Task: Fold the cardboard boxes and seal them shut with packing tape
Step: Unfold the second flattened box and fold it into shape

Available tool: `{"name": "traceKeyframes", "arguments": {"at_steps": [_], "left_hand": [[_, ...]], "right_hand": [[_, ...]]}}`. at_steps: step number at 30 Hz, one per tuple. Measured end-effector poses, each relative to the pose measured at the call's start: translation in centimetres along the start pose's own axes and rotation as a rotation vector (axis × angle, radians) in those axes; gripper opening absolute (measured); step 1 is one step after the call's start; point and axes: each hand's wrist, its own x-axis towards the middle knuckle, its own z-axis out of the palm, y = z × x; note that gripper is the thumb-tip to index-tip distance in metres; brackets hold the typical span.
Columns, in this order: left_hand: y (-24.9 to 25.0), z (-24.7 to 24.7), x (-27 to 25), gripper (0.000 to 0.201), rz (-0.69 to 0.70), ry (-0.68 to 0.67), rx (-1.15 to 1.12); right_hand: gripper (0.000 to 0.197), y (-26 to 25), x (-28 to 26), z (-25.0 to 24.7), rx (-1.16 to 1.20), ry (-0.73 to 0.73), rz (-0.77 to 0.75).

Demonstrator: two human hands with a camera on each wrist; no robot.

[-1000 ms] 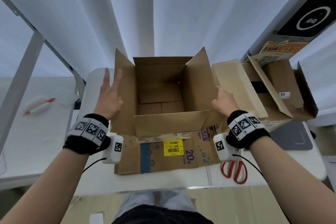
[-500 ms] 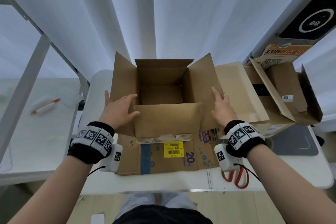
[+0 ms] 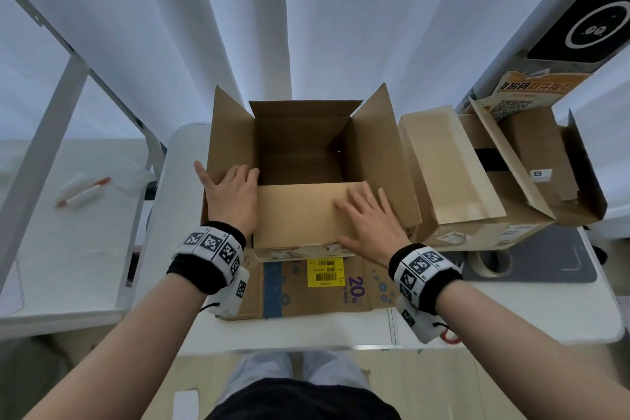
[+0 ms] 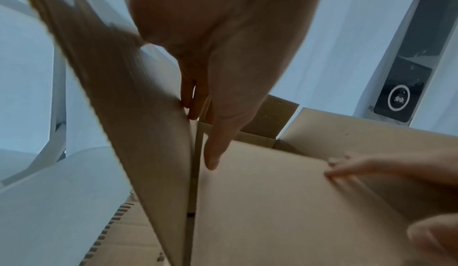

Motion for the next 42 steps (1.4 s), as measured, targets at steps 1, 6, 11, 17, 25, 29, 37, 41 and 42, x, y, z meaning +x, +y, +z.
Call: {"name": "traceKeyframes", "arguments": {"at_steps": [1, 6, 11, 17, 25, 29, 37, 41, 42], "left_hand": [[-0.1, -0.1, 0.1, 0.064, 0.002, -0.003, -0.025], [-0.1, -1.9, 1.4, 0.086, -0.025, -0.055, -0.205], [0.3, -5.0, 5.1, 0.116, -0.091, -0.133, -0.566], [1.2, -6.8, 9.6, 0.132, 0.001, -0.147, -0.591], [2.8, -3.1, 8.5, 0.113, 0.065, -0.391, -0.245], [3.5, -0.3, 7.2, 0.137, 0.165, -0.395, -0.052], [3.1, 1.9, 6.8, 0.155, 0.271, -0.451, 0.124], [3.4, 1.9, 7.0, 0.156, 0.263, -0.466, 0.091], [3.5, 1.9, 7.1, 0.156, 0.257, -0.470, 0.084]], "right_hand": [[0.079, -0.2, 0.1, 0.2, 0.043, -0.058, -0.007], [0.074, -0.5, 0.8, 0.2, 0.132, -0.166, -0.022], [0.071, -0.6, 1.1, -0.4, 0.170, -0.240, -0.030], [0.069, -0.7, 1.1, -0.7, 0.150, -0.290, -0.036], [0.069, -0.7, 1.4, -0.4, 0.192, -0.310, -0.005], [0.069, -0.5, 1.9, 0.0, 0.202, -0.319, 0.011], [0.069, -0.4, 2.1, -0.1, 0.261, -0.328, 0.039], [0.069, -0.5, 2.1, -0.2, 0.298, -0.338, 0.074], [0.068, -0.5, 2.2, -0.3, 0.317, -0.343, 0.088]]}}
